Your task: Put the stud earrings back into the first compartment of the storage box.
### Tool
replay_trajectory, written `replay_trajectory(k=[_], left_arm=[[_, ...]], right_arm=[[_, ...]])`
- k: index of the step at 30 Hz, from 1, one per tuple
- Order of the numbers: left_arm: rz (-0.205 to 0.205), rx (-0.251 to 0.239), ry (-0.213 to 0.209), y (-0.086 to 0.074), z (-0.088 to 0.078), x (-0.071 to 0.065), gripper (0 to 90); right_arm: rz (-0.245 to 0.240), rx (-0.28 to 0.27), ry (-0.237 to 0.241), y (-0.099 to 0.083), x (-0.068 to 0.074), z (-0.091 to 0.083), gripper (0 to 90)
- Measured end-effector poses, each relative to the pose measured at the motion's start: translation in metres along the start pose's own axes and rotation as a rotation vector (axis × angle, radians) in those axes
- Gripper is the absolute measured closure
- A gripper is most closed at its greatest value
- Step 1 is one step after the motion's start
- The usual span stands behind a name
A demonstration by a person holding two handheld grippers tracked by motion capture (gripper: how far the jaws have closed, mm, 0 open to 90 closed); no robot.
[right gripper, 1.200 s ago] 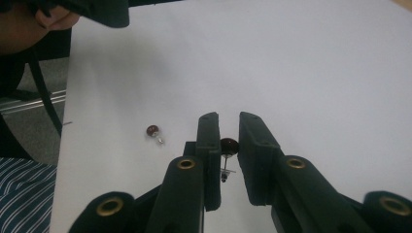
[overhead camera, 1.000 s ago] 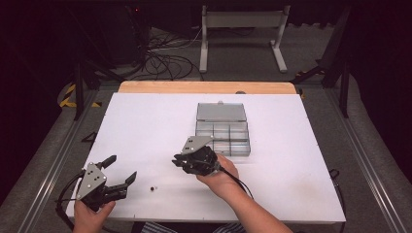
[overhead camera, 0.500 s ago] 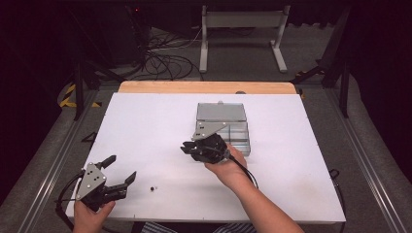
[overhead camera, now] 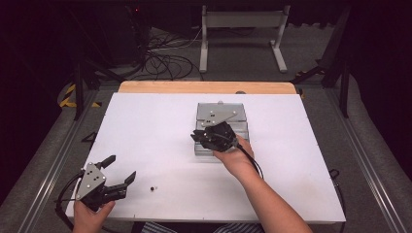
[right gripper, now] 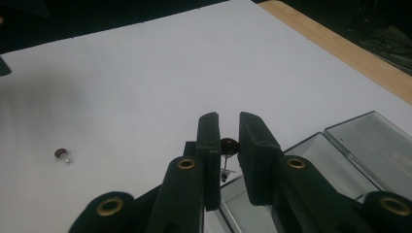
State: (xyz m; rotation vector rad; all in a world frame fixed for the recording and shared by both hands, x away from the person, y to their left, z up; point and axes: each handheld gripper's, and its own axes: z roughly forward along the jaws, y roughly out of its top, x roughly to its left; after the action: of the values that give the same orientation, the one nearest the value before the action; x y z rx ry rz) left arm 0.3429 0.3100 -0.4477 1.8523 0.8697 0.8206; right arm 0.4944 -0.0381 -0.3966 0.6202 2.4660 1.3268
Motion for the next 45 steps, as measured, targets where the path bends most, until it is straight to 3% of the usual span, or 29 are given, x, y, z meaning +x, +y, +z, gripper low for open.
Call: replay_trajectory(k=[10, 20, 36, 45], left_arm=[[0.002, 0.0, 0.0, 0.0, 0.0, 0.0, 17.4], [0.0, 0.002, -0.002, 0.0, 0.0, 0.0, 17.4], [0.0, 0.002, -0.005, 0.0, 0.0, 0.0, 17.4], [-0.003, 0.001, -0.006, 0.0, 0.001, 0.0, 17.4]], right_arm=[[0.058, 0.012, -0.05, -0.008, -0.024, 0.005, 79.6], [0.116, 0.058, -0.109, -0.02, -0.048, 0.023, 79.5], [0.171, 0.117, -0.149, -0.034, -0.063, 0.045, 79.5], [0.186, 0.141, -0.151, -0.036, -0.064, 0.05, 79.5]])
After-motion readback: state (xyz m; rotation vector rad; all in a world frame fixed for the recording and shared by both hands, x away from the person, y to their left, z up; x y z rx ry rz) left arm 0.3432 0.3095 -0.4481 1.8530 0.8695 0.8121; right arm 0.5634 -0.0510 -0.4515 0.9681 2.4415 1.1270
